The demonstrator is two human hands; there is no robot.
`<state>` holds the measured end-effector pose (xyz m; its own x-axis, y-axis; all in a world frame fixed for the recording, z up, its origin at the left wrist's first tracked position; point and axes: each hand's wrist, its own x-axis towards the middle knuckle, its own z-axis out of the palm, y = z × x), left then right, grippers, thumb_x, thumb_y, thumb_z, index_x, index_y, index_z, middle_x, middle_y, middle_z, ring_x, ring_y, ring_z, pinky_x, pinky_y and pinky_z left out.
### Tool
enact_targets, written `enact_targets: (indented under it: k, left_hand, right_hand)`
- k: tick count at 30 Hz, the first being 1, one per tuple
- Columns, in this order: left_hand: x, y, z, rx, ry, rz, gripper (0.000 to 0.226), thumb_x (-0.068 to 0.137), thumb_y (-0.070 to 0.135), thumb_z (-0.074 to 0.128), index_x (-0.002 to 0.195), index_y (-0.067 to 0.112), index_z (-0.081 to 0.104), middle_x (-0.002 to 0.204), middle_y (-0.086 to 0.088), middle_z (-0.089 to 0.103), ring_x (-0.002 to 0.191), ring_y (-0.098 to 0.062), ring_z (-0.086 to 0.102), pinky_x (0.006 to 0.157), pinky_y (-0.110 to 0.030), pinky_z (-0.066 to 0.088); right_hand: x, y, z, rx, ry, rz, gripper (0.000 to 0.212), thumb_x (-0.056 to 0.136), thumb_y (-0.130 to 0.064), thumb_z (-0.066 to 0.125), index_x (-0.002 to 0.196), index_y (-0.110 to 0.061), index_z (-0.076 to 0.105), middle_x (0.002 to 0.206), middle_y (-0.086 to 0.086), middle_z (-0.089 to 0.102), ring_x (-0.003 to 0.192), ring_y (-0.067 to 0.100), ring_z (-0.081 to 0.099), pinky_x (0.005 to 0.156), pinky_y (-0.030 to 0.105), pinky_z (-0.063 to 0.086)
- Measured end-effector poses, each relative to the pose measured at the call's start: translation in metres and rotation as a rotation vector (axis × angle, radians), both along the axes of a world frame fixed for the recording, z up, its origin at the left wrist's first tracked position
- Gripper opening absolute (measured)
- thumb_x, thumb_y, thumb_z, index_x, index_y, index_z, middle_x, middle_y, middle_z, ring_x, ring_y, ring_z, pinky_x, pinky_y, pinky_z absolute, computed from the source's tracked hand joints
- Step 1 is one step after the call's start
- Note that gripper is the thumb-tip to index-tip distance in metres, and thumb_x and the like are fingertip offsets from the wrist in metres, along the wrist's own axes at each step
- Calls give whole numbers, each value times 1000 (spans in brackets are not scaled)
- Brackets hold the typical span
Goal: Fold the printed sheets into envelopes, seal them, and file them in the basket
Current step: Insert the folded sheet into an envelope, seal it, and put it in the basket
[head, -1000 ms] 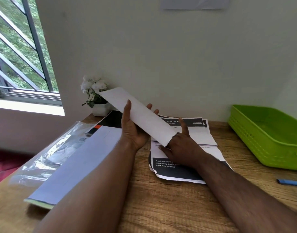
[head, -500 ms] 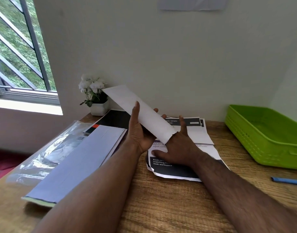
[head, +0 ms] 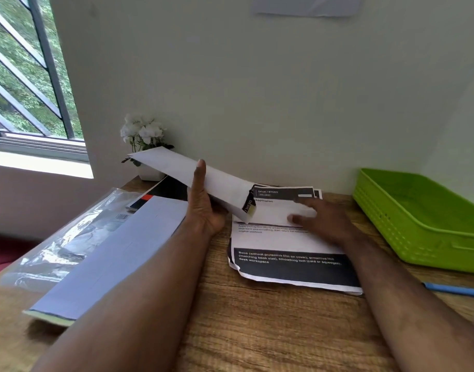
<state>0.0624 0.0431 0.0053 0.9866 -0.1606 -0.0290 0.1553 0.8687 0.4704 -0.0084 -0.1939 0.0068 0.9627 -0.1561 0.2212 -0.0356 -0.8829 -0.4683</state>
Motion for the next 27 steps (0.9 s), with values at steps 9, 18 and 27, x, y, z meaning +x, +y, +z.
enact_targets:
  k: [9,18,27]
  left_hand:
    - [-1,2,-1,-32,26,21,89,61,47,86,135,10,52,118,-13,62,115,-33,62,89,-56,53]
    - [7,7,-1,-58,34,139,88,63,46,84,138,17,46,112,-10,64,100,-30,67,76,-53,57]
    - [11,19,1,-87,-47,128,41,83,50,69,101,16,57,80,-4,68,78,-21,69,81,-43,58]
  right_hand:
    - [14,-14,-9,-123,171,-36,125,31,-99,48,141,-38,42,144,-7,44,135,15,38,111,51,24]
    - [3,-1,12,937,-565,-73,13,83,-7,70,92,-15,69,79,-3,71,74,17,64,66,24,52]
    - [-20,-5,20,1334,139,53,14,91,-6,49,86,-5,62,41,-2,41,31,4,32,31,13,23]
